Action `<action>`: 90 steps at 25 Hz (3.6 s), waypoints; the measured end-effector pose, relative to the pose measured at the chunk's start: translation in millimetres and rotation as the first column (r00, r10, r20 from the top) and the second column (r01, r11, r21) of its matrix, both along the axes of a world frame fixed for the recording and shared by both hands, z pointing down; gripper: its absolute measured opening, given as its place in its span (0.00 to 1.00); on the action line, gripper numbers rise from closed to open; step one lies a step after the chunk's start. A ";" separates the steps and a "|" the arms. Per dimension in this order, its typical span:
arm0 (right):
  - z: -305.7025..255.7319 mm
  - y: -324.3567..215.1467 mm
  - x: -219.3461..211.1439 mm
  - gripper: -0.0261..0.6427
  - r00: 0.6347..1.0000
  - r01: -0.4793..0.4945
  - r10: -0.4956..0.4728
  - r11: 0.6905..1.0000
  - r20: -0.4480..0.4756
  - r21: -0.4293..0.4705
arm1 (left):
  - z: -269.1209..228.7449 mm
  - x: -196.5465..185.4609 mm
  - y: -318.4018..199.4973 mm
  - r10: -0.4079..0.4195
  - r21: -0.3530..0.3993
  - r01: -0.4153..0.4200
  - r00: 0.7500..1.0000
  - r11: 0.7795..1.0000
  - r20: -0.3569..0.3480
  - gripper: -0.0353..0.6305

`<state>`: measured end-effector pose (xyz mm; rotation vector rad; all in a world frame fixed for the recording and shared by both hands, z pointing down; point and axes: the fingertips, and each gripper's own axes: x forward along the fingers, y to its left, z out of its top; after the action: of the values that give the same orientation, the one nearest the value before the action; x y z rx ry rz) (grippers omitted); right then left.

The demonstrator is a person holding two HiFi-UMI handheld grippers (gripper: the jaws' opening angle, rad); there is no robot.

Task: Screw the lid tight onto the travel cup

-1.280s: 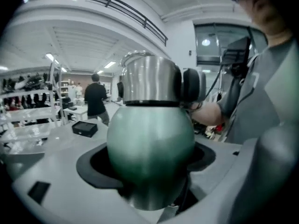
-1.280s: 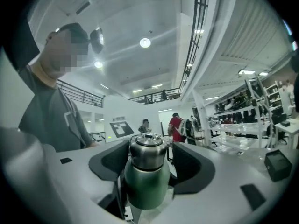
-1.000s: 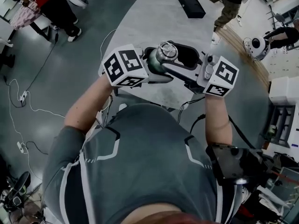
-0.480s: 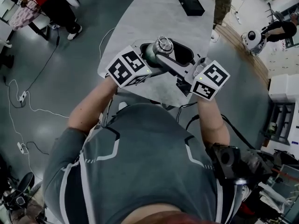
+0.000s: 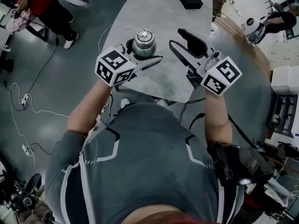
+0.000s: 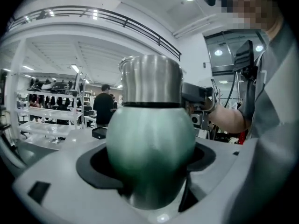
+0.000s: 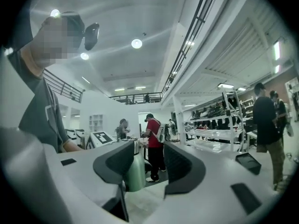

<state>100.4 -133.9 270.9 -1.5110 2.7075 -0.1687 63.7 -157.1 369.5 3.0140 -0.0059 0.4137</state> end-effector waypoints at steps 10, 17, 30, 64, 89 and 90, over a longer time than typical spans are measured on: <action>51.0 -8.6 47.3 0.16 0.981 -0.191 0.189 0.979 -0.036 -0.069 | 50.4 -3.4 -40.8 -0.129 0.026 0.128 0.992 0.991 0.008 0.66; 101.0 -5.2 73.5 0.11 0.957 -0.289 0.287 0.944 -0.032 -0.161 | 102.0 8.1 -53.4 -0.176 -0.003 0.176 0.982 0.984 0.066 0.66; 187.2 -18.2 89.4 0.10 0.928 -0.370 0.369 0.890 -0.057 -0.268 | 221.2 22.7 -88.4 -0.214 -0.058 0.226 0.962 0.972 0.170 0.66; 254.9 -7.0 70.6 0.10 0.882 -0.451 0.468 0.806 -0.052 -0.383 | 333.3 33.9 -103.8 -0.126 0.074 0.107 0.932 0.991 0.340 0.66; 168.1 12.8 41.9 0.11 0.793 -0.592 0.607 0.753 -0.046 -0.287 | 179.1 -46.7 -63.3 0.041 -0.073 -0.030 0.989 0.997 0.142 0.65; 161.9 13.6 39.7 0.10 0.795 -0.592 0.605 0.755 -0.048 -0.282 | 165.6 -48.4 -60.8 0.044 -0.054 -0.037 0.991 0.998 0.129 0.63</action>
<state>140.0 -120.3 432.8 -2.3323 2.0705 -0.5738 15.3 -218.0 535.1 2.9354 0.0552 0.6036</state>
